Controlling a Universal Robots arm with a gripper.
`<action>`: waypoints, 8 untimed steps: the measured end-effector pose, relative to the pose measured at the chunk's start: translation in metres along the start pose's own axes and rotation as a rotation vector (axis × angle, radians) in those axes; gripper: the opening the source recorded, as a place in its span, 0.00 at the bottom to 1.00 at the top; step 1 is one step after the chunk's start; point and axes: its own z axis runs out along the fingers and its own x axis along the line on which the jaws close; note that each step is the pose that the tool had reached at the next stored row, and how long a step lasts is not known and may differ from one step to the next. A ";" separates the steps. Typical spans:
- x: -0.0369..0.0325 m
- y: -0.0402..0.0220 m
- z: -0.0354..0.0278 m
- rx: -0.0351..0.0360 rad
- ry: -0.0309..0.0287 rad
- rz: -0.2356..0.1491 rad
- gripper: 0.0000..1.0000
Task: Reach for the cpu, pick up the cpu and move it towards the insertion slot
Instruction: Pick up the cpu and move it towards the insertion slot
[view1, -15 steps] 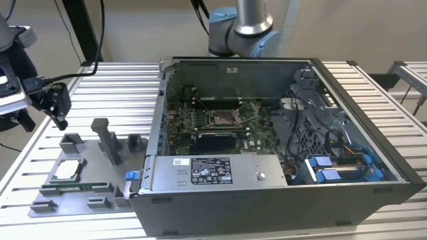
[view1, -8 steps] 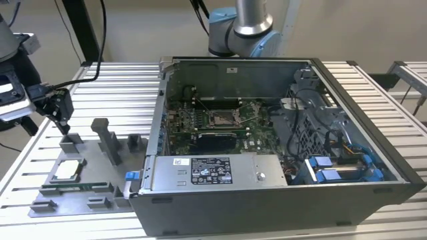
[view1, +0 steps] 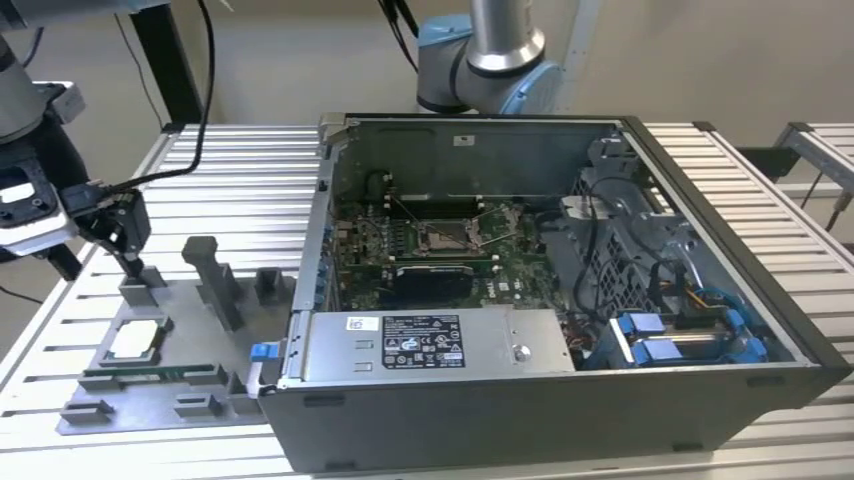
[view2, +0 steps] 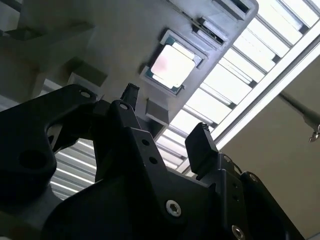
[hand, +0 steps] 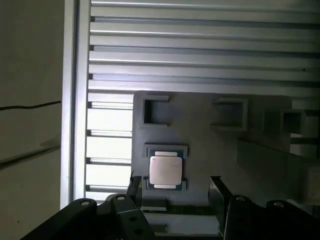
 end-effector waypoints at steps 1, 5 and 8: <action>0.0003 -0.0001 0.0017 0.0000 -0.0005 0.000 1.00; 0.0006 -0.0005 0.0089 0.0001 -0.0018 0.000 1.00; 0.0007 -0.0012 0.0143 0.0001 -0.0021 0.000 1.00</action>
